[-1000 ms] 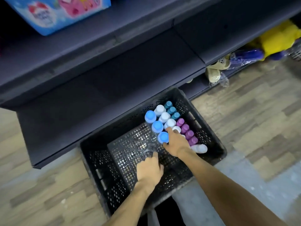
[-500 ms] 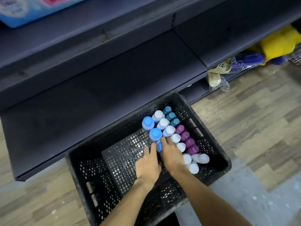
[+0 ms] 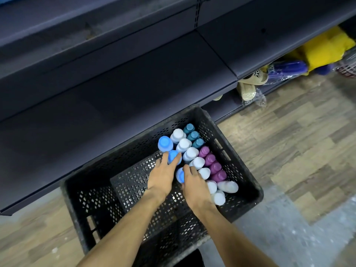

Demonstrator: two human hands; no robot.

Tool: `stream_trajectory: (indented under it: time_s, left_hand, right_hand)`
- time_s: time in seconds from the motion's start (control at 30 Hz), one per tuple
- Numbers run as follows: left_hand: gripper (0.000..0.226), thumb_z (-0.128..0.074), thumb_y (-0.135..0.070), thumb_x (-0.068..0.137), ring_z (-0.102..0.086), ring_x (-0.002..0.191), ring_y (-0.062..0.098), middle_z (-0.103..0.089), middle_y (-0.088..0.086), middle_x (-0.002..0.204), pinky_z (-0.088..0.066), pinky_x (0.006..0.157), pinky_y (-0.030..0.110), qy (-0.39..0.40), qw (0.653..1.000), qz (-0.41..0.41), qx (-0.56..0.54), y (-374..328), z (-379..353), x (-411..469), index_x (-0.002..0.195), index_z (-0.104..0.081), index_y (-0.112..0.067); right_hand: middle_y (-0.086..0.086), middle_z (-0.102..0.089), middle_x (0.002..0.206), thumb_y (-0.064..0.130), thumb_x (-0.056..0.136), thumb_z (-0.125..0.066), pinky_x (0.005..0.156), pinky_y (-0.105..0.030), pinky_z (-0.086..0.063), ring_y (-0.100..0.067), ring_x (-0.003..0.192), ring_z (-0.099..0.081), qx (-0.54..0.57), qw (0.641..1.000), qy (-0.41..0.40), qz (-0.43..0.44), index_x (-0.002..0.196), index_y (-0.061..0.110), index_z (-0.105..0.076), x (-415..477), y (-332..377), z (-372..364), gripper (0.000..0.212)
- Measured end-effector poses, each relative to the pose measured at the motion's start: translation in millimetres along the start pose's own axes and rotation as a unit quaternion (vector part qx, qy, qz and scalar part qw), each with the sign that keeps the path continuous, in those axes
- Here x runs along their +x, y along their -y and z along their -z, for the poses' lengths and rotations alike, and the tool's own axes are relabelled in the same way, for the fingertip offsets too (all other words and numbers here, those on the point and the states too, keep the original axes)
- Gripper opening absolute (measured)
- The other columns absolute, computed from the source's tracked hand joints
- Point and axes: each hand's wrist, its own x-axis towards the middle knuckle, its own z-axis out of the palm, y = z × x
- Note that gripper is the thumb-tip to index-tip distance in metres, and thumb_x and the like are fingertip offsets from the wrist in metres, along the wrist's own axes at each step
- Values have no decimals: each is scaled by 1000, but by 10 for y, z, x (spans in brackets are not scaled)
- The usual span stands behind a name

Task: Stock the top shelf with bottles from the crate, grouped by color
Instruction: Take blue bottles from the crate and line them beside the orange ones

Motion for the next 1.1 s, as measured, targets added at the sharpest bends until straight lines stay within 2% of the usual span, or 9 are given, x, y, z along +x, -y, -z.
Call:
stream_trajectory:
  time_s: [0.1,0.27,0.47,0.57,0.67,0.8,0.97,1.1]
  left_hand:
    - [70,-52,8,83,-41,116,32,-16,7,150,-47,84,38,-12,1000,11,-19,1,4,45,140,-32,-27]
    - [54,-51,3,88,-44,115,31,-33,8,137,-47,91,37,-18,999,39,-15,34,-111,-19,136,-39,-19]
    - [41,-48,-3,92,-49,110,28,-38,5,131,-44,89,35,-41,999,31,-13,105,-200,-236,130,-42,-18]
    - [42,-55,-5,88,-48,112,26,-38,1,130,-45,92,35,-43,998,15,-30,136,-176,-320,127,-45,-19]
    - [45,-61,-13,86,-48,113,24,-40,-1,128,-47,91,35,-42,998,23,-28,272,-72,-409,127,-45,-22]
    - [42,-64,-18,83,-51,110,25,-44,-1,122,-48,85,35,-38,999,17,-28,360,198,-604,122,-49,-22]
    - [37,-61,-20,84,-53,109,25,-46,1,121,-49,85,37,-36,999,-14,10,401,811,-793,120,-51,-20]
    - [39,-63,-23,82,-54,107,25,-47,1,118,-47,86,36,-64,997,-25,27,480,1338,-965,119,-51,-20]
  right_hand:
    - [-4,-39,142,11,94,-58,95,-32,-49,-23,123,-52,6,1000,5,-1,144,18,-29,-43,-54,7,58]
    - [-4,-39,143,10,94,-60,95,-31,-46,-23,124,-51,4,1000,18,-6,149,16,-22,-85,-113,17,67]
    - [-7,-45,141,9,96,-55,97,-36,-47,-27,122,-53,22,999,44,-3,145,13,-34,-29,-61,123,53]
    - [-7,-51,131,20,92,-61,87,-38,-49,-29,112,-59,23,999,43,0,134,15,-43,15,-4,218,46]
    - [-6,-54,124,34,83,-66,79,-35,-48,-29,103,-62,-5,1000,24,10,131,15,-45,4,74,357,56]
    - [-7,-58,116,38,76,-64,72,-36,-49,-32,97,-63,-37,998,15,56,122,13,-50,-60,212,706,54]
    - [-6,-57,114,41,75,-65,67,-32,-37,-33,96,-60,-71,993,2,96,114,13,-51,-195,523,1266,50]
    - [-9,-58,111,39,76,-64,77,-37,-48,-36,97,-62,-66,992,-7,111,118,11,-51,-292,833,1756,51]
